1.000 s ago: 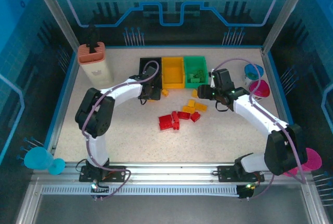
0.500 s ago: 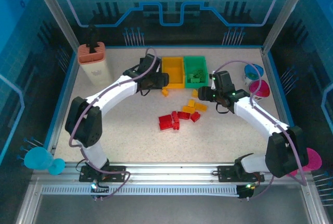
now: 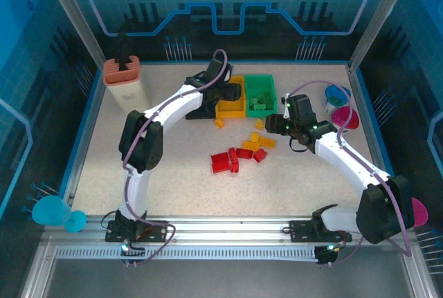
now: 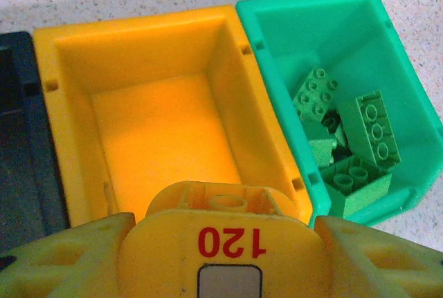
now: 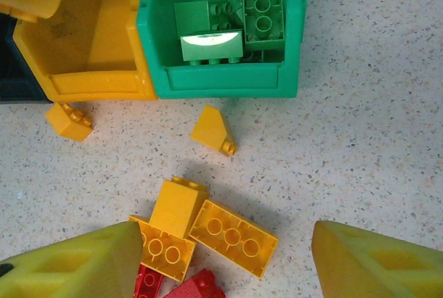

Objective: Sort the legos into containers by color
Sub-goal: Place the lego in the container, then pick up the lego from the center of the table.

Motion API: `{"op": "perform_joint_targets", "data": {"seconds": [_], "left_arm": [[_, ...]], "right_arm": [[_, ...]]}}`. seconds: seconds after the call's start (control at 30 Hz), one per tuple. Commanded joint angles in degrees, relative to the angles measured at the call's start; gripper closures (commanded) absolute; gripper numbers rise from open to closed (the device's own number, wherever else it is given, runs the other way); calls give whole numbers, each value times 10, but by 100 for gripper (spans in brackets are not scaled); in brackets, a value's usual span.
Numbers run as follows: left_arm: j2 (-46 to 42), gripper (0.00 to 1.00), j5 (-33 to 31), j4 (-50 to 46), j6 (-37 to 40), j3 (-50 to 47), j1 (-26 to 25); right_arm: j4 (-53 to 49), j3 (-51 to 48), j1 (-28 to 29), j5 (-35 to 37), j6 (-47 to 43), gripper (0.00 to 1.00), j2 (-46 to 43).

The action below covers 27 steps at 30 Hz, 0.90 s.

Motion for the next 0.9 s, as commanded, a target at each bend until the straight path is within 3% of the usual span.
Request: {"op": "perform_joint_targets", "data": {"seconds": [0.0, 0.03, 0.1, 0.23, 0.57, 0.87], "left_arm": [[16, 32, 3, -30, 14, 41, -1], [15, 21, 3, -34, 13, 46, -1], [4, 10, 4, -34, 12, 40, -1], [-47, 5, 3, 0, 11, -26, -7], [-159, 8, 3, 70, 28, -239, -20], [-141, 11, -5, 80, 29, -297, -21]], "right_arm": [[-12, 5, -5, -9, 3, 34, -15], [-12, 4, -5, -7, 4, 34, -18], [-14, 2, -5, -4, 1, 34, -23], [-13, -5, -5, 0, -3, 33, -25], [17, -43, -4, -12, 15, 33, -18], [28, -63, -2, -10, 20, 33, -19]]}}
